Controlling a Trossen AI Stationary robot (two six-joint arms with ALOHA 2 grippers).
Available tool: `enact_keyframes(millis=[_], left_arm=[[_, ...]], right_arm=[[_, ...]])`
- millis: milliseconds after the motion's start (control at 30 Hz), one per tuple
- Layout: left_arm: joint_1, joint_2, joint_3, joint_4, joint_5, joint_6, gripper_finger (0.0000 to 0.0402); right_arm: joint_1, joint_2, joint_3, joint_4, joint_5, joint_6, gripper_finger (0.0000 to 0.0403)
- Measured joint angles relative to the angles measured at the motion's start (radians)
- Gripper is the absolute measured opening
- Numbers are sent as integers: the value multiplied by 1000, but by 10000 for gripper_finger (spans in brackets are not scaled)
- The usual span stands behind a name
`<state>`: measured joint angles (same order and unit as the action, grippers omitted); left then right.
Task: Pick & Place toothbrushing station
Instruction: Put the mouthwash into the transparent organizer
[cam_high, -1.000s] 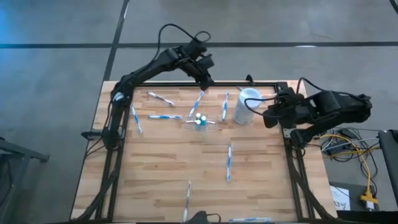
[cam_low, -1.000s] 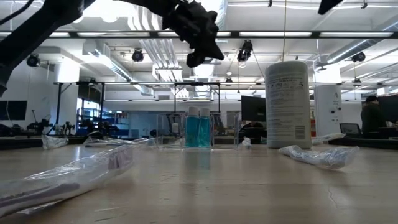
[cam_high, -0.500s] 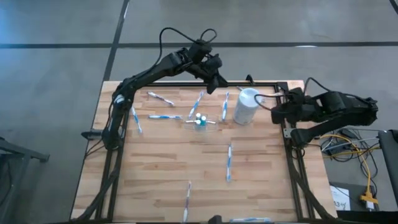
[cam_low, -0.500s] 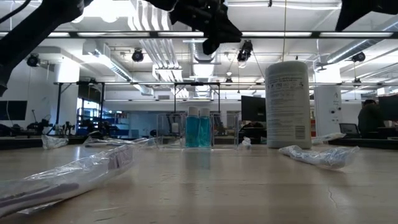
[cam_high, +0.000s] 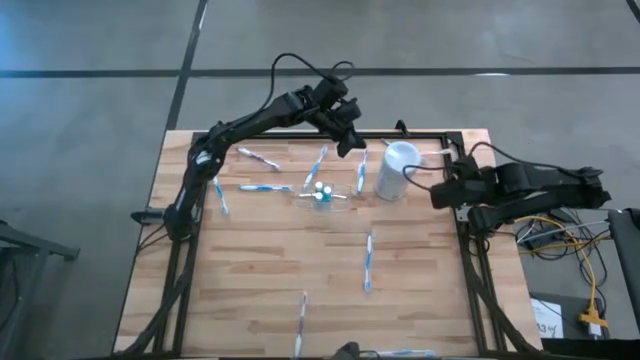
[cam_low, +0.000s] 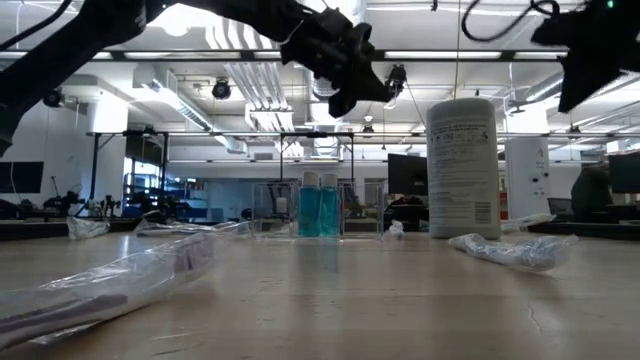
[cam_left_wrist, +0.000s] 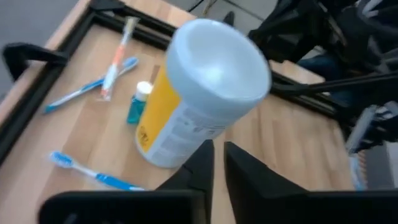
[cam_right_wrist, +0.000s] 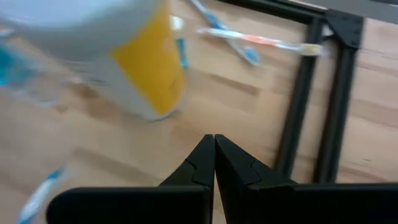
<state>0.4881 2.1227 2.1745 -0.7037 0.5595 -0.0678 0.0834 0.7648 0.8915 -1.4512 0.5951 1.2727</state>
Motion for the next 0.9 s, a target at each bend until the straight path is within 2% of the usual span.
enact_keyframes(millis=[133,367,567,667,800,900], left_arm=[[5,-2,-53,10,-28,3,6],[6,-12,-88,7,20,8,3],[8,-57,-88,-3,53,12,3],[12,-81,-88,-7,55,22,3],[18,-111,-88,-38,57,31,2],[24,-128,-88,-69,58,39,2]], right_arm=[[1,-62,-118,75,58,34,8],[0,-158,-340,488,151,-73,8],[-2,-153,-473,548,224,47,8],[-6,-147,-537,703,249,24,8],[-34,-112,-623,1021,239,-112,8],[-73,-68,-633,1018,251,-70,8]])
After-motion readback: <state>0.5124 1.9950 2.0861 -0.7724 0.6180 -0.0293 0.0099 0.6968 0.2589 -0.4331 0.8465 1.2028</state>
